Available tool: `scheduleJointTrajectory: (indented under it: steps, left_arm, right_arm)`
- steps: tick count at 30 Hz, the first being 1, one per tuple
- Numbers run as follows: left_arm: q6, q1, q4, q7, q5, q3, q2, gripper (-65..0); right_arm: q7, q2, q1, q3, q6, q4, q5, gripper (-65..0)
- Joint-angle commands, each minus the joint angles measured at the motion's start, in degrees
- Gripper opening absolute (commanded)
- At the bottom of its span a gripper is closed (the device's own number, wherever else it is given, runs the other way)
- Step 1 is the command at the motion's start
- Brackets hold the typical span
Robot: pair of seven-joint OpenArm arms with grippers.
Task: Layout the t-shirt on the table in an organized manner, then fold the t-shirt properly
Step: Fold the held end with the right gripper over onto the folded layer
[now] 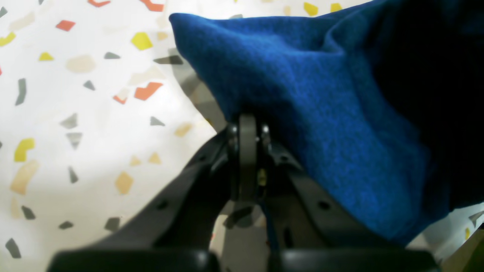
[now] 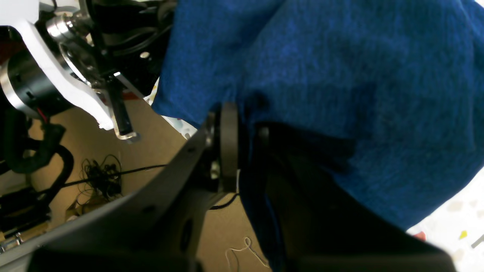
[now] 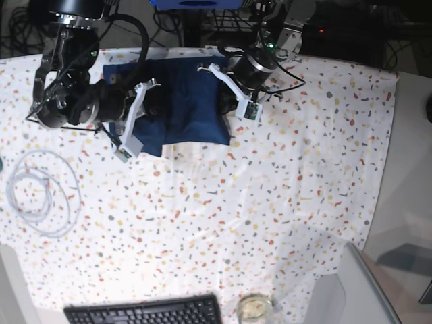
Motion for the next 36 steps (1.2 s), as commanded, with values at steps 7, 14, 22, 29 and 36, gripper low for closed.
scheduleJointTrajectory:
  steps: [7, 14, 22, 29, 36]
  left_arm:
    - [-0.3, -0.1, 0.8, -1.3, -0.4, -0.2, 0.1, -65.0]
    - [-0.3, 0.0, 1.1, -1.3, -0.4, -0.3, 0.1, -65.0]
    - [-0.2, 1.6, 2.0, -1.6, -0.7, -5.3, -0.7, -65.0]
    - [-0.7, 6.7, 8.5, -1.2, -0.9, -15.1, -0.9, -65.0]
    - [-0.7, 12.7, 10.5, -1.2, -1.0, -22.4, -4.8, -65.0]
  right_arm:
    - [1.5, 0.1, 3.0, -1.5, 0.3, -7.4, 1.7, -65.0]
    - [2.3, 0.2, 5.0, -1.8, 0.3, -12.2, 1.7, -65.0]
    - [2.4, 0.2, 5.2, -1.9, 0.3, -12.4, 1.6, -64.8]
    - [2.4, 0.2, 5.0, -1.9, -2.6, -12.1, 1.6, -36.0]
    - [4.6, 1.6, 5.6, -8.3, -2.8, -12.2, 1.5, -35.9]
